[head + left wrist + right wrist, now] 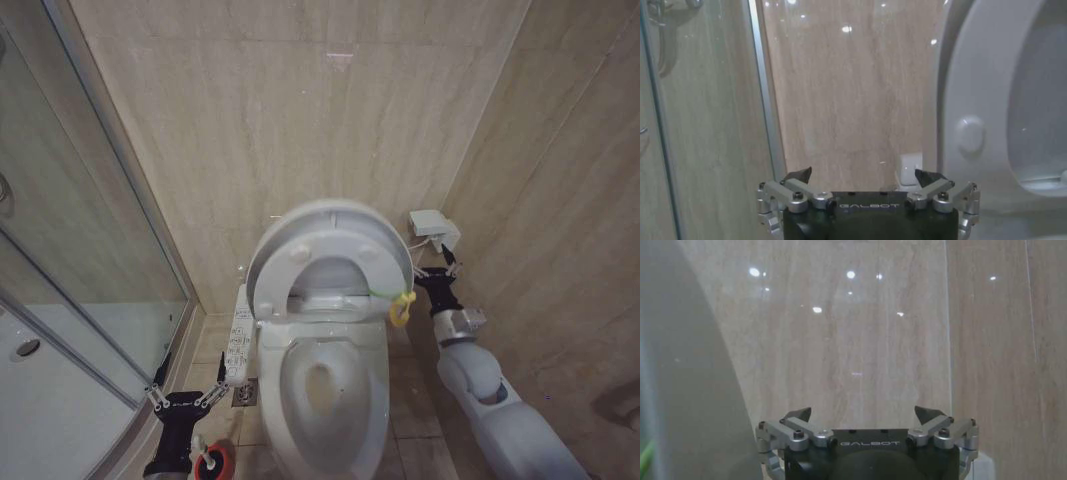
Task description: Open the toilet lid, clean the toilet bowl with a toilet brush, close the toilet lid, and flush.
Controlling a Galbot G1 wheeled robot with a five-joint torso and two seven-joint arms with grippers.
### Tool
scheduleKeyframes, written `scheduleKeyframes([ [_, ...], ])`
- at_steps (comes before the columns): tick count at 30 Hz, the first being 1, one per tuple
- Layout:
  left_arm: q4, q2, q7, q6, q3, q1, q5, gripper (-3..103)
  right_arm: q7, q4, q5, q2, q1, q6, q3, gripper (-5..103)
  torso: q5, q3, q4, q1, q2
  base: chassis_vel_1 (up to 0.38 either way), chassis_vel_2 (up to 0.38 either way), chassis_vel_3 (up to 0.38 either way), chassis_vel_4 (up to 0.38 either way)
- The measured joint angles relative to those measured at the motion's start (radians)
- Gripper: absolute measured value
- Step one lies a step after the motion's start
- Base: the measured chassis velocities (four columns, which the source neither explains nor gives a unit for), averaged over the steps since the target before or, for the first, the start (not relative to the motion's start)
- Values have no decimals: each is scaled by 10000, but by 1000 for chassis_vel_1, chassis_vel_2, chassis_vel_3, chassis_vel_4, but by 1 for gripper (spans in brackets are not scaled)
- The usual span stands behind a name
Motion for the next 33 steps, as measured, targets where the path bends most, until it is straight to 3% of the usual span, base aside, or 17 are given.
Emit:
scheduleKeyframes([
  [9,0,0,0,0,0,0,0,100,46,510,-246,67,-933,140,226,100,0,1,0,0,0,0,0,0,0],
  [22,0,0,0,0,0,0,0,100,1172,944,-793,1032,-2458,10,1129,100,0,1,0,0,-2,0,0,0,0],
  [33,0,0,0,0,0,0,0,100,414,2002,-1157,1919,-3720,13,1630,100,-1,0,-1,1,-2,0,0,0,0],
])
